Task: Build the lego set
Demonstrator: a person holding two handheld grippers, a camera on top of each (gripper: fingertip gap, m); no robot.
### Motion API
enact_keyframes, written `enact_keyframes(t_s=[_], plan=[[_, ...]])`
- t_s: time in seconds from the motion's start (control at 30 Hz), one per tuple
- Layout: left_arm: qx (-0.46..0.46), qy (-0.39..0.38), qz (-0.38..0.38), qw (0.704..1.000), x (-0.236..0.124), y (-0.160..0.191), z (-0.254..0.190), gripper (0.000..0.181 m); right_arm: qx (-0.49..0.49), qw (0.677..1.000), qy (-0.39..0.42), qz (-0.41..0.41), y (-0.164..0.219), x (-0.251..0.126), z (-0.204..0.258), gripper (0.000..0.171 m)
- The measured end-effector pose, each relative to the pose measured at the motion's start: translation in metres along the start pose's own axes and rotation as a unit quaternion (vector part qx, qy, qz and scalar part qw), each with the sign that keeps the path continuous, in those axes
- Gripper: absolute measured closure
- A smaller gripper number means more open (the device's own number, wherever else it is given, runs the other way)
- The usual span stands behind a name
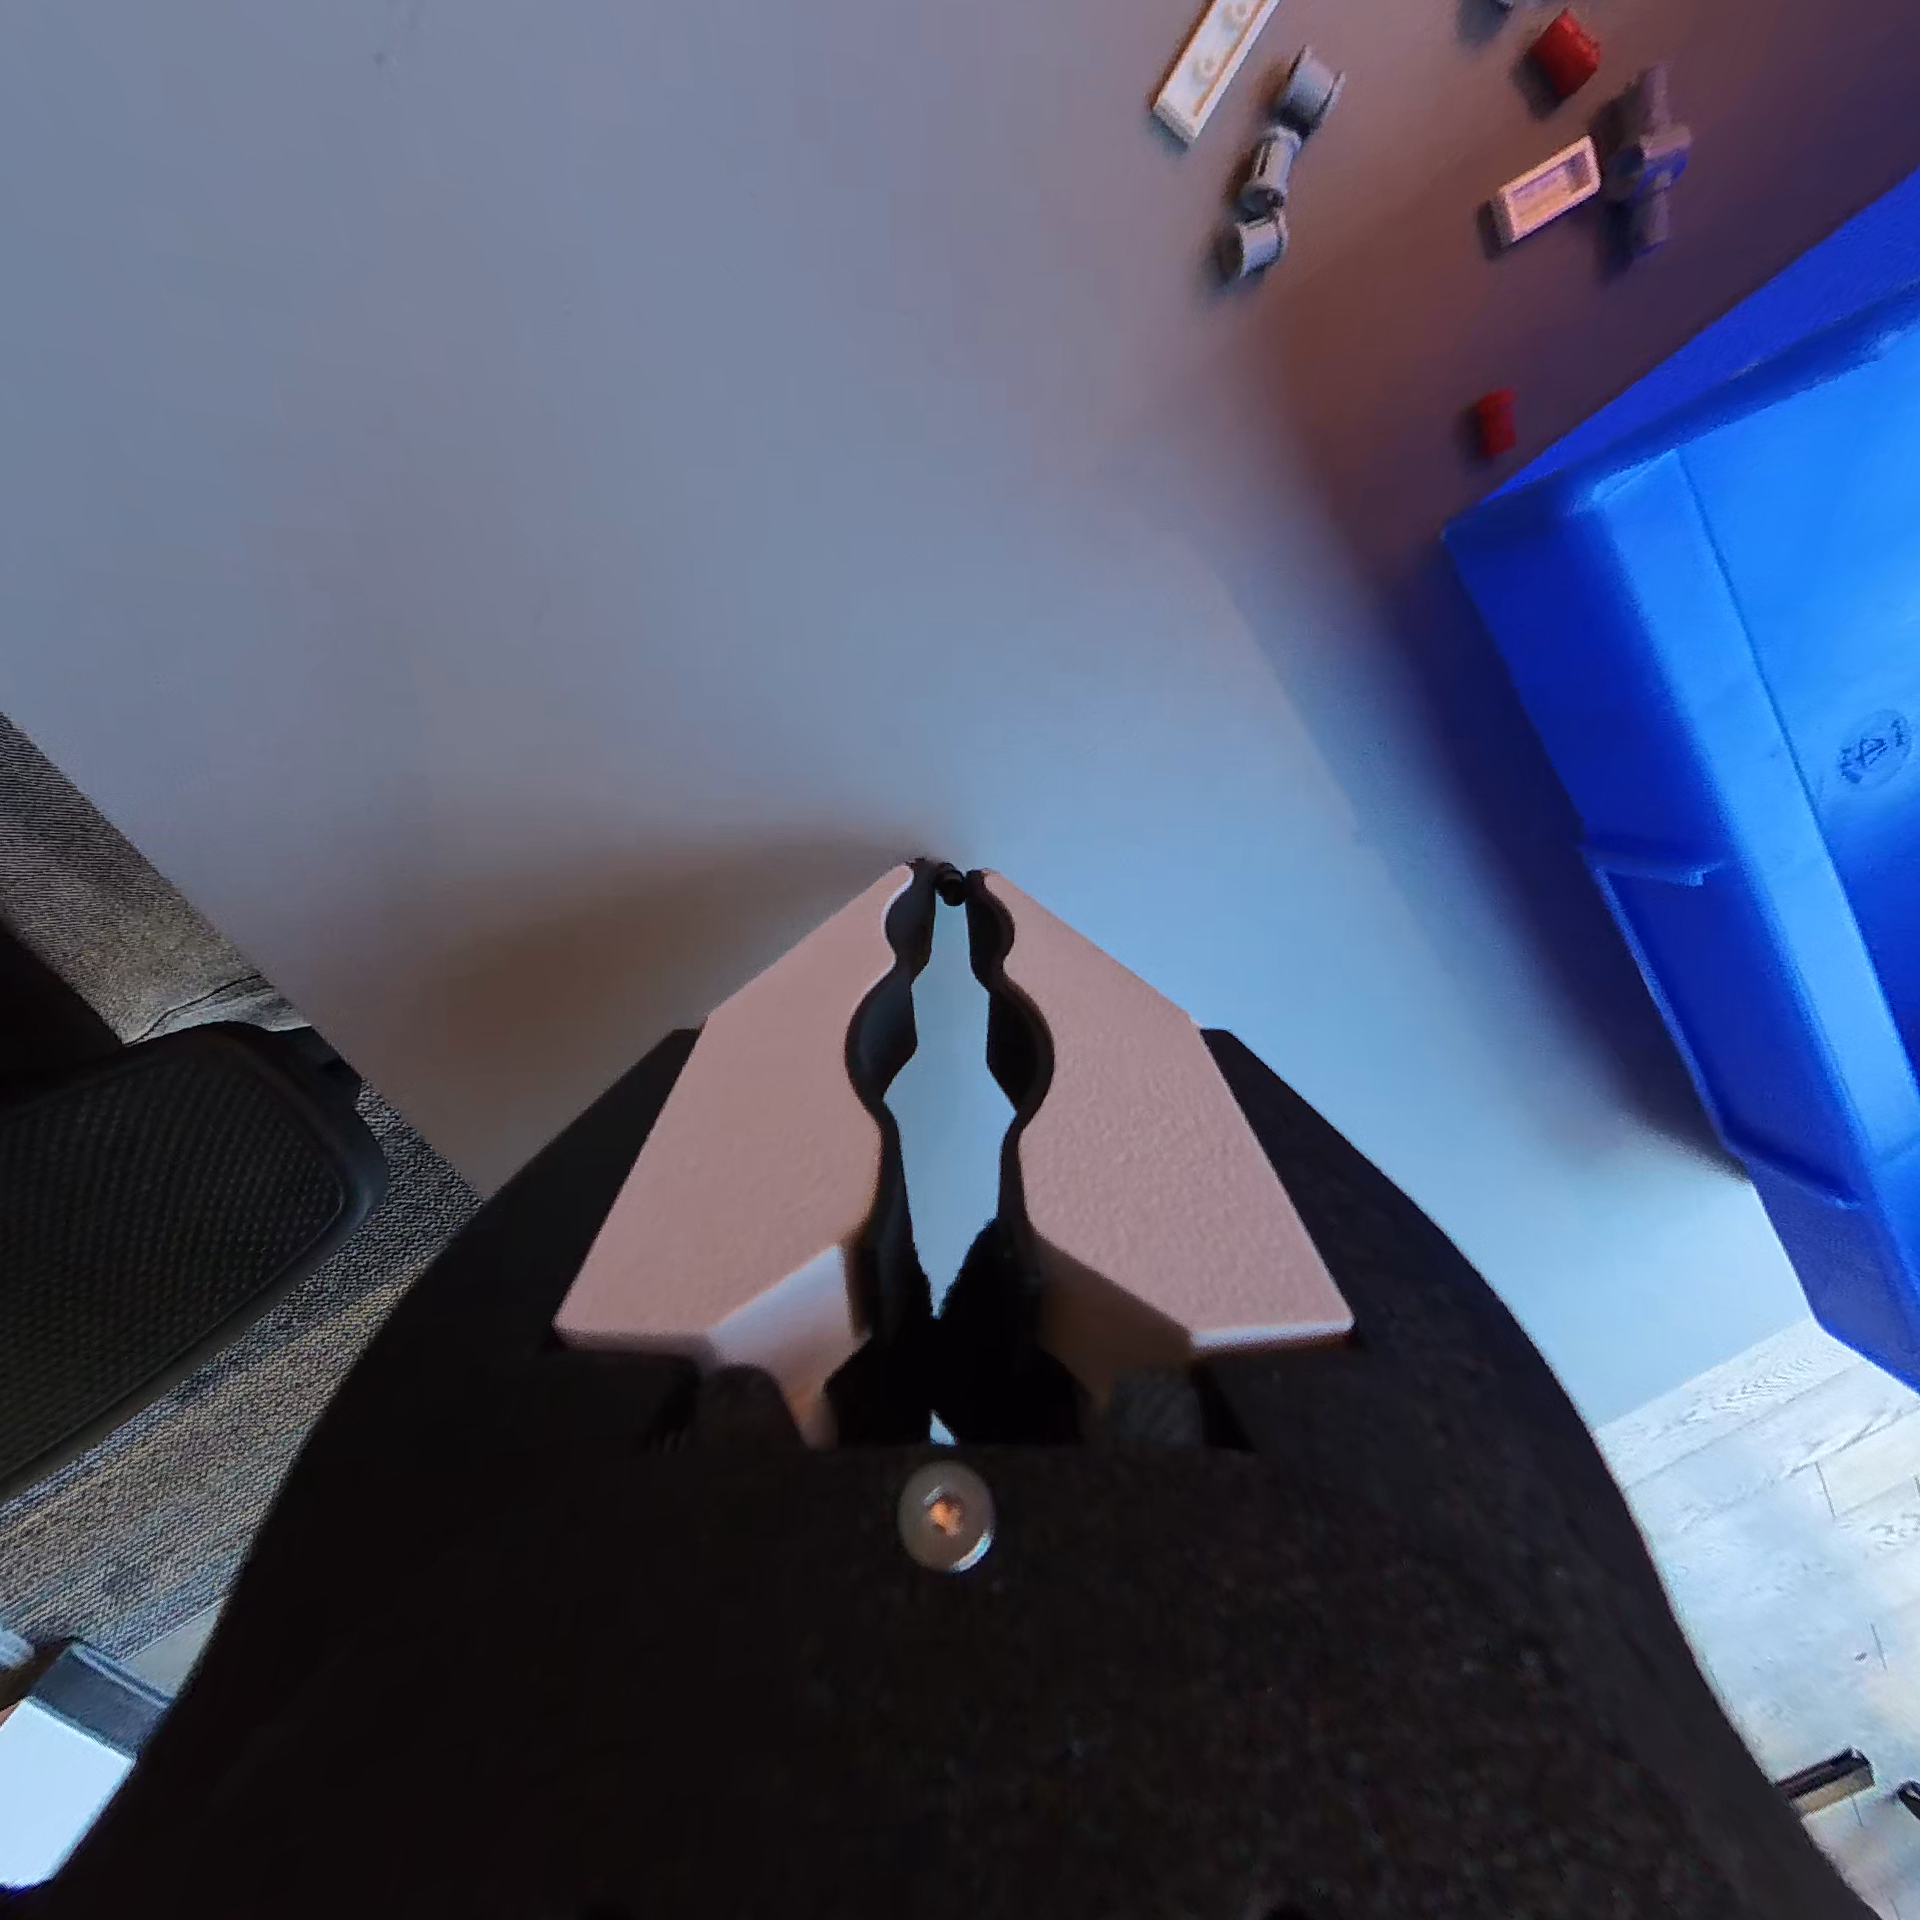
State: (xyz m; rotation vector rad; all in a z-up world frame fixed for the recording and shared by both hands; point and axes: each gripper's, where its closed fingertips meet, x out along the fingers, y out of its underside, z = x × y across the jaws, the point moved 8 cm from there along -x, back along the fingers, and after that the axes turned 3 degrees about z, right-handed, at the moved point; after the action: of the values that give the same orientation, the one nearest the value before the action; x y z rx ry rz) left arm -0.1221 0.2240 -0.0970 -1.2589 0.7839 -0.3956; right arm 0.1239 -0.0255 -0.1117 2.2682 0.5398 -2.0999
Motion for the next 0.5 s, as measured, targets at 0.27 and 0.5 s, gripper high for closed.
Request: enact_keyframes(t_s=[0.27, 0.5], plan=[[-0.022, -0.002, -0.049, 0.999, -0.011, -0.01, 0.005, 0.175, -0.02, 0.994, 0.056, -0.088, -0.03, -0.023, 0.004, 0.167], [-0.106, -0.179, -0.171, 0.963, -0.081, -0.079, 0.102, 0.176, -0.12, 0.872, 0.181, -0.44, -0.208, -0.113, 0.05, 0.167]])
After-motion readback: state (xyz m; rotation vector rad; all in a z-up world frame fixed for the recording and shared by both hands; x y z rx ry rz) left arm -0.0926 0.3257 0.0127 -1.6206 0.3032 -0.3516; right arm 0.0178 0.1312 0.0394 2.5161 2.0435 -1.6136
